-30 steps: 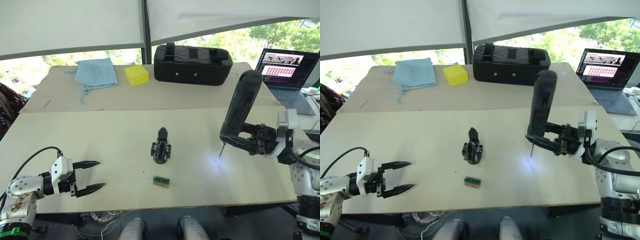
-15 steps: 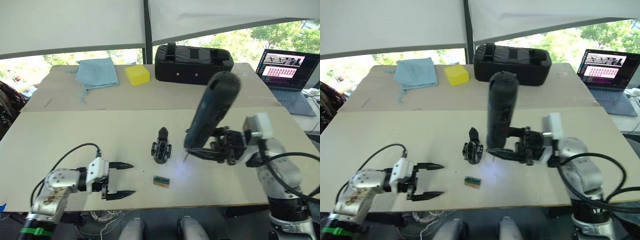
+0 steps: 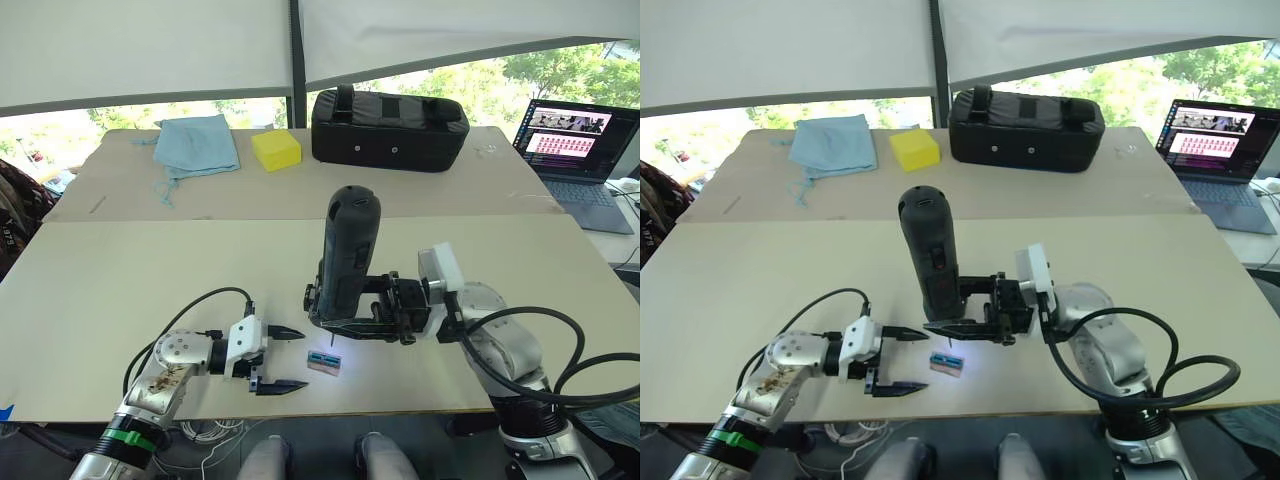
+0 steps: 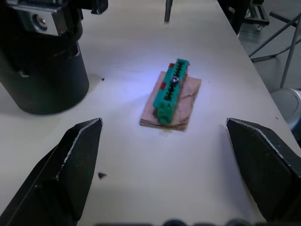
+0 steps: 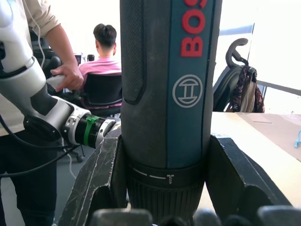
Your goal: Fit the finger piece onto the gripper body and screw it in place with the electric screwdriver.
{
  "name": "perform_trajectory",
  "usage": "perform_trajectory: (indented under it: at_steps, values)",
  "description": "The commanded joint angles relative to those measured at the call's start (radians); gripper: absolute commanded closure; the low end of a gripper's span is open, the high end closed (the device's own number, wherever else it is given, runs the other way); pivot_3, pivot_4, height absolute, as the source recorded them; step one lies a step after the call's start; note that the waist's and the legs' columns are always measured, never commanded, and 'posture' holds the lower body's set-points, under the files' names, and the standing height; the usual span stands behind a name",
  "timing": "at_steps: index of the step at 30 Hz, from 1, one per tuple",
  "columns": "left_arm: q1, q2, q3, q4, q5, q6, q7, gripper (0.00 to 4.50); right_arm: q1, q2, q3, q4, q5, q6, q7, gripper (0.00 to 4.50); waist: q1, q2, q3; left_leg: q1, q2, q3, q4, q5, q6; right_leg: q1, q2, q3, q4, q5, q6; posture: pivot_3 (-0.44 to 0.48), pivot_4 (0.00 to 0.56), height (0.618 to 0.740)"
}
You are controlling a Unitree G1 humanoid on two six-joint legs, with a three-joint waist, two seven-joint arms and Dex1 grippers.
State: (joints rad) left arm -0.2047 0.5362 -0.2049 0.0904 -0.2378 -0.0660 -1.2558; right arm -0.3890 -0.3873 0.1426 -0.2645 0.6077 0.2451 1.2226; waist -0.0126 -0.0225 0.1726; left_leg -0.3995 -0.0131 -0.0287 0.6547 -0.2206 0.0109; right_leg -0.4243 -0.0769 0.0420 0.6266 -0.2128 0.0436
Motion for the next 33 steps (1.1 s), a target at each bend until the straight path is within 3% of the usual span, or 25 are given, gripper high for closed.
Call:
perform_trajectory:
  at_steps: [1, 33]
  values:
    - [-0.011, -0.023, -0.030, -0.011, 0.008, -0.006, 0.009, 0.05, -0.022, 0.018, 0.002, -0.012, 0.002, -0.044, 0.010, 2.60, 0.001, 0.000, 0.000, 0.000, 0.000, 0.000, 0.000, 0.000, 0.000, 0.000, 0.000, 0.000, 0.000, 0.000, 0.000, 0.000, 0.150, 0.740]
    - [-0.010, -0.019, -0.071, -0.045, 0.033, 0.069, 0.037, 0.05, -0.005, 0.036, 0.032, 0.036, -0.036, -0.072, 0.025, 2.60, -0.001, 0.000, 0.000, 0.000, -0.003, -0.003, 0.004, 0.000, 0.000, 0.001, 0.000, 0.000, 0.003, 0.000, 0.001, 0.000, 0.150, 0.740]
